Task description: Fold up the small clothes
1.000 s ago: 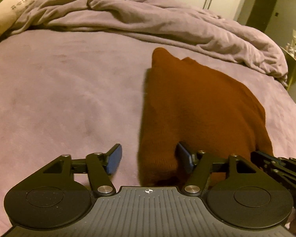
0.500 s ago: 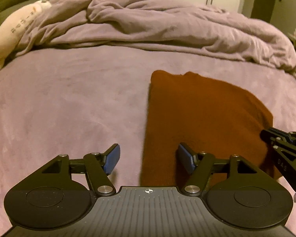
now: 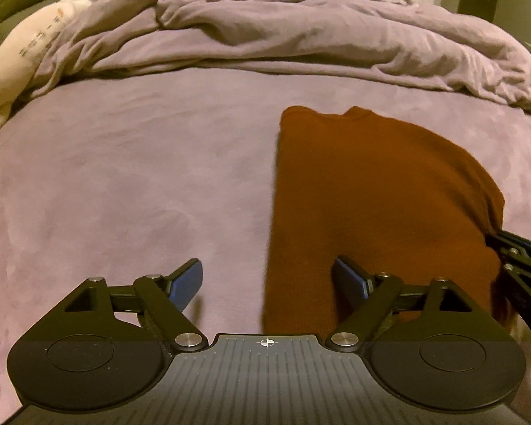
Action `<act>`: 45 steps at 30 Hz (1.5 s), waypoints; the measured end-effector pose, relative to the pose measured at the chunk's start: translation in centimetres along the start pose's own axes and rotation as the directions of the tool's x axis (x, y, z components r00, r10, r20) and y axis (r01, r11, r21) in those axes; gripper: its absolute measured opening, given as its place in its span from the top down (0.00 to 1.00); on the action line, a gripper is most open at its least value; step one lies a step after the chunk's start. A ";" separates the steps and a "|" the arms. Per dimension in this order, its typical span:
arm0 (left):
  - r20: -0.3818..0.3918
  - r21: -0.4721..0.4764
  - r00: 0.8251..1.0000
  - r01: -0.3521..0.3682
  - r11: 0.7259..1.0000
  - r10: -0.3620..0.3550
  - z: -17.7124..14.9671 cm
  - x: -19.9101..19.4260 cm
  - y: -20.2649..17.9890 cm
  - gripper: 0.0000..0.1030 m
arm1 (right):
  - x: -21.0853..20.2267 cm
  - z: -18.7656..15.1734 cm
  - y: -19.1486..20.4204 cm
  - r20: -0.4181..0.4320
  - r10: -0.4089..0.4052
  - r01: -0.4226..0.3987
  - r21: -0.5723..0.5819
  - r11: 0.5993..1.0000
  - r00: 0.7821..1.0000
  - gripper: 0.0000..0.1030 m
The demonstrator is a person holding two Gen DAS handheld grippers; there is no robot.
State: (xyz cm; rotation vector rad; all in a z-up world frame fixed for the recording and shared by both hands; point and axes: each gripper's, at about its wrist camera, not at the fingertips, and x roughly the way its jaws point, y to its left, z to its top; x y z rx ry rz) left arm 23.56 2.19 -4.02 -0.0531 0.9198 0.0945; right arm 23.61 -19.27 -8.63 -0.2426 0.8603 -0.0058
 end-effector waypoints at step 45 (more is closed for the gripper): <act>-0.089 0.133 0.995 -0.036 0.990 0.048 -5.8 -13.1 0.0 0.00 | -17.2 -3.0 2.9 -0.285 0.077 -0.019 0.203 0.979 0.955 0.04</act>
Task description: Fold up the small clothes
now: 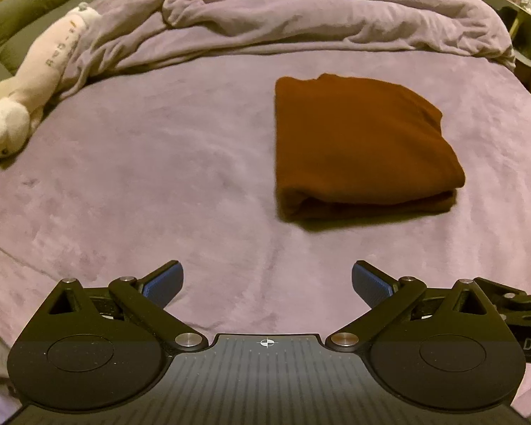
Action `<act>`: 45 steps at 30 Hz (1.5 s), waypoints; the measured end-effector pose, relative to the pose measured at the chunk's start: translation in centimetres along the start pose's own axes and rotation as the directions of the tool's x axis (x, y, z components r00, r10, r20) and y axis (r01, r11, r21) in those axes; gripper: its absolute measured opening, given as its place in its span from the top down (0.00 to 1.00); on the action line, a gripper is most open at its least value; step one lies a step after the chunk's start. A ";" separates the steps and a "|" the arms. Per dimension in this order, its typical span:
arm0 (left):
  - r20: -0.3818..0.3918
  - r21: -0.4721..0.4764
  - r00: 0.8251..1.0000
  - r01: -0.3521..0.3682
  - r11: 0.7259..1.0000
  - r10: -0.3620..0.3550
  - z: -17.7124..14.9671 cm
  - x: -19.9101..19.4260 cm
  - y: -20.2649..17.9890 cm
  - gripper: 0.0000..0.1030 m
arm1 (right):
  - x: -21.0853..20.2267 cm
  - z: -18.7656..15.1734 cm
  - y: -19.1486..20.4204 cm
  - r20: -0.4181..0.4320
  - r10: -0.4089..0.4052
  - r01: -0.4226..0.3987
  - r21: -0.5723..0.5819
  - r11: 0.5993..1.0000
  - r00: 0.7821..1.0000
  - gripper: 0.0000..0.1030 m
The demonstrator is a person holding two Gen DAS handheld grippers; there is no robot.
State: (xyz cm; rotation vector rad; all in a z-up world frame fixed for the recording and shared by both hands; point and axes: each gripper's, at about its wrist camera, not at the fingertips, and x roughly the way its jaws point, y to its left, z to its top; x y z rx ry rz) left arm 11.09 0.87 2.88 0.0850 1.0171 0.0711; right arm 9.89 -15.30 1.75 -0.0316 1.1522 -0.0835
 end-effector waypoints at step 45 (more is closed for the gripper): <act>-0.022 0.017 1.000 0.009 1.000 -0.009 -0.3 0.0 -1.0 0.00 | -1.0 0.3 -0.3 0.023 0.002 -0.003 0.016 1.000 1.000 0.04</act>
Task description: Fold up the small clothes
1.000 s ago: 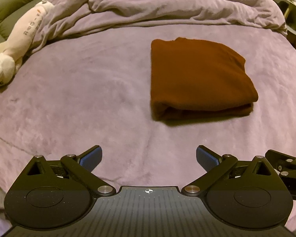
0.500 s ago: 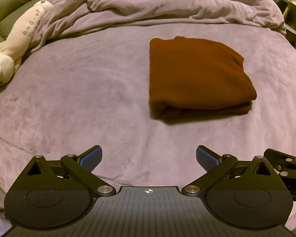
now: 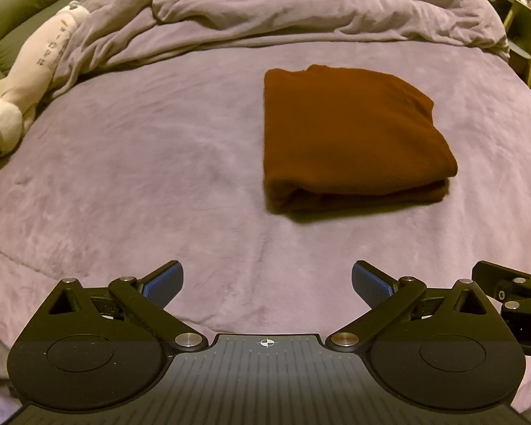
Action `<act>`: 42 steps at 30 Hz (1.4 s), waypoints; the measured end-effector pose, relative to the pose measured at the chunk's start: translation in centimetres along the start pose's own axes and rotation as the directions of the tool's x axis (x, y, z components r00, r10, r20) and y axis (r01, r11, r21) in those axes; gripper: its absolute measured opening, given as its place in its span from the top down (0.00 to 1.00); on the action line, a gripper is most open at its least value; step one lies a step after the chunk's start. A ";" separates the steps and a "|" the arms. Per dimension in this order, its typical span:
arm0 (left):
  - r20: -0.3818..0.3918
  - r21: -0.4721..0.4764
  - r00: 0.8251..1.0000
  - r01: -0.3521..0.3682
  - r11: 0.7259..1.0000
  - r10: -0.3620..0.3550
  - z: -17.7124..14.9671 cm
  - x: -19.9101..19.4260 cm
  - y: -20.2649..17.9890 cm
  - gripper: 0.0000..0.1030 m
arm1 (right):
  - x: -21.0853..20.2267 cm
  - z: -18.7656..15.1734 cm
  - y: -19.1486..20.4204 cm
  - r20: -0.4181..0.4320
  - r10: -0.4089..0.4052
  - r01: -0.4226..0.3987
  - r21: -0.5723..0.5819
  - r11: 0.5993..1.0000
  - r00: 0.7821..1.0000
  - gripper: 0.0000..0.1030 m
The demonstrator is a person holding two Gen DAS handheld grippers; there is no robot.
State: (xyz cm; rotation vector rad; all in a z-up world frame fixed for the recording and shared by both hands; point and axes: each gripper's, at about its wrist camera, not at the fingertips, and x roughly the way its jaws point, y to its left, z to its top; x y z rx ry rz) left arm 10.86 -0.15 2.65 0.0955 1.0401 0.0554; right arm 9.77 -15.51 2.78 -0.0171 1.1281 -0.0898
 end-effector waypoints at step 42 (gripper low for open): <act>0.002 -0.008 1.000 0.025 1.000 -0.025 0.0 -0.4 -0.5 0.00 | -0.9 -0.2 -0.2 0.015 0.020 -0.020 0.008 1.000 1.000 0.04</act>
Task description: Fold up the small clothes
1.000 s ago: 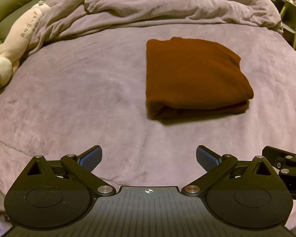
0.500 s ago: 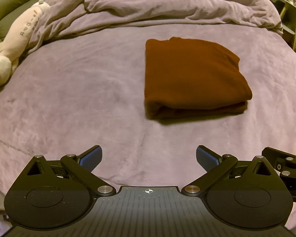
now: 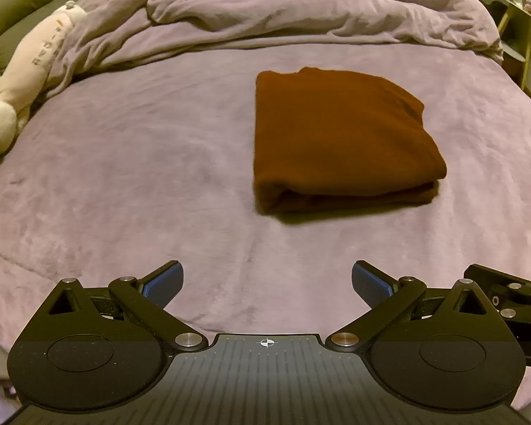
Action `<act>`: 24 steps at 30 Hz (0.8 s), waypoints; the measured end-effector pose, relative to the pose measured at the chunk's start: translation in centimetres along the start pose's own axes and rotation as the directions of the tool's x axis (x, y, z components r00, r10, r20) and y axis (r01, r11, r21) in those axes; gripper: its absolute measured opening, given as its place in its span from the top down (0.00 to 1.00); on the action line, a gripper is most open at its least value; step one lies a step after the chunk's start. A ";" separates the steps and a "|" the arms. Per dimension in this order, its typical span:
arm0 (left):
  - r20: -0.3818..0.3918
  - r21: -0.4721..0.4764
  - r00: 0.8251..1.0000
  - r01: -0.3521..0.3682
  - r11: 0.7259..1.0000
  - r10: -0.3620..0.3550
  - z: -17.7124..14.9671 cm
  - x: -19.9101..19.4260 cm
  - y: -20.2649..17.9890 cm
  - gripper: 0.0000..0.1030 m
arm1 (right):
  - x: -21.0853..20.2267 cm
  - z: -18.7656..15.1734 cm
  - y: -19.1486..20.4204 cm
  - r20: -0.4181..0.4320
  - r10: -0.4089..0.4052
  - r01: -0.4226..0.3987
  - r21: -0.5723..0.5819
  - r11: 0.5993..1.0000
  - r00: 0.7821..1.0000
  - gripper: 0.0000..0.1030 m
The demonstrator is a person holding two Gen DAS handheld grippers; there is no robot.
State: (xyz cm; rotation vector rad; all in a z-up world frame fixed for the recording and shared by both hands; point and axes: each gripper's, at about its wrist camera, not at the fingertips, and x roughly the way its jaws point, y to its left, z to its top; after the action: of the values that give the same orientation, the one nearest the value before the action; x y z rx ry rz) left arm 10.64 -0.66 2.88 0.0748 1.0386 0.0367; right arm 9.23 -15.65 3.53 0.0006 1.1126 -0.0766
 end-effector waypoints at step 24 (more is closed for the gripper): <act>-0.008 -0.001 1.000 0.003 1.000 -0.003 -0.2 -0.1 -0.3 0.00 | -0.5 0.1 0.7 0.005 -0.003 0.003 -0.016 1.000 1.000 0.04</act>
State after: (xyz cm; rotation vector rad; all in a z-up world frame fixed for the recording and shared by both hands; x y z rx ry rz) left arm 10.46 -1.00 2.81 0.0726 1.0467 0.0351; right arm 9.13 -14.95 3.96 -0.0159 1.1078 -0.0704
